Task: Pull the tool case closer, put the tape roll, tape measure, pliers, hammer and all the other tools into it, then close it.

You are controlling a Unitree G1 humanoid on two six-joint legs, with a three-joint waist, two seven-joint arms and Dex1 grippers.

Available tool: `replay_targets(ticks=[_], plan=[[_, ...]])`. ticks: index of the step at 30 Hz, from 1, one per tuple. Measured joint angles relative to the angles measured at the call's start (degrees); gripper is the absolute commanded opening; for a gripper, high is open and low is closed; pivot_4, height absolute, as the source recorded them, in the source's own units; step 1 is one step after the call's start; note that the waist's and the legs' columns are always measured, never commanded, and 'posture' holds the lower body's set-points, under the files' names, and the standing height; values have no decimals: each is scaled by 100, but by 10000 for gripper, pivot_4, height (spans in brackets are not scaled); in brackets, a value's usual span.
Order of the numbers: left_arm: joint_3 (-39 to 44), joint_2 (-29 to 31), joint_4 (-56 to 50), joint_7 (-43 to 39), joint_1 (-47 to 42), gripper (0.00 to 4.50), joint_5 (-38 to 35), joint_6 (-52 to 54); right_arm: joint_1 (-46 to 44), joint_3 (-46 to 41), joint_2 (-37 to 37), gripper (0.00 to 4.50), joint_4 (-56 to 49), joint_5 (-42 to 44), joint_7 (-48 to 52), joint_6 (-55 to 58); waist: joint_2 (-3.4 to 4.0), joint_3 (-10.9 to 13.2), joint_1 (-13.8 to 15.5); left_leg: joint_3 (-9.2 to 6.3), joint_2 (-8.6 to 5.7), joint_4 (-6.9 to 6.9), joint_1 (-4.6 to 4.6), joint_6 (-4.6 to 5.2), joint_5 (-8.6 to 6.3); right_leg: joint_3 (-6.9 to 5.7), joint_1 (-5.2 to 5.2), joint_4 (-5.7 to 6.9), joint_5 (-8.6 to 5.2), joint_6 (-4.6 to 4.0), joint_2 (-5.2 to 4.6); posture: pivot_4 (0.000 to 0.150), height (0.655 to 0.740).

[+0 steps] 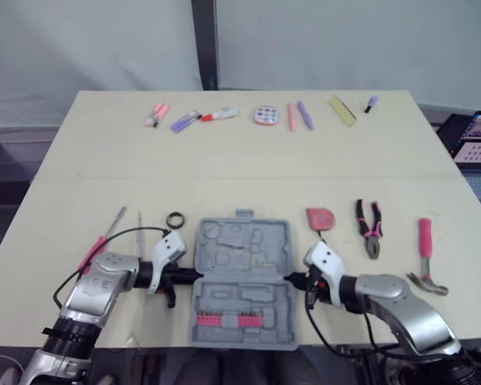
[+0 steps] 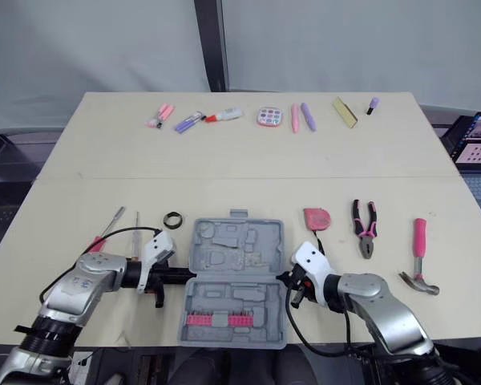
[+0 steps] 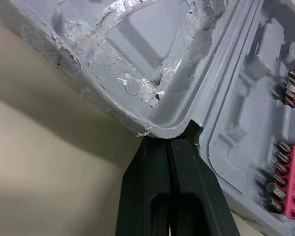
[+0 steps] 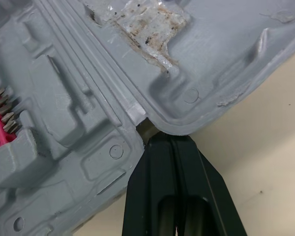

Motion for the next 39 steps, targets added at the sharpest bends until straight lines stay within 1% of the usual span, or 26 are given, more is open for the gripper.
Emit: replay_targets(ticks=[19, 39], plan=[[11, 65, -694, 352, 656, 0, -294, 323, 220, -2, -78, 565, -219, 25, 3, 132, 0, 0, 8, 0, 1, -4, 1, 0, 0, 1, 3, -5, 0, 0, -1, 1500, 7400], [9, 157, -824, 465, 771, 0, -410, 291, 304, 1, -79, 565, -357, 125, 3, 268, 0, 0, 9, 0, 1, -18, 1, 0, 0, 0, 3, -11, 0, 0, -1, 1500, 7400]])
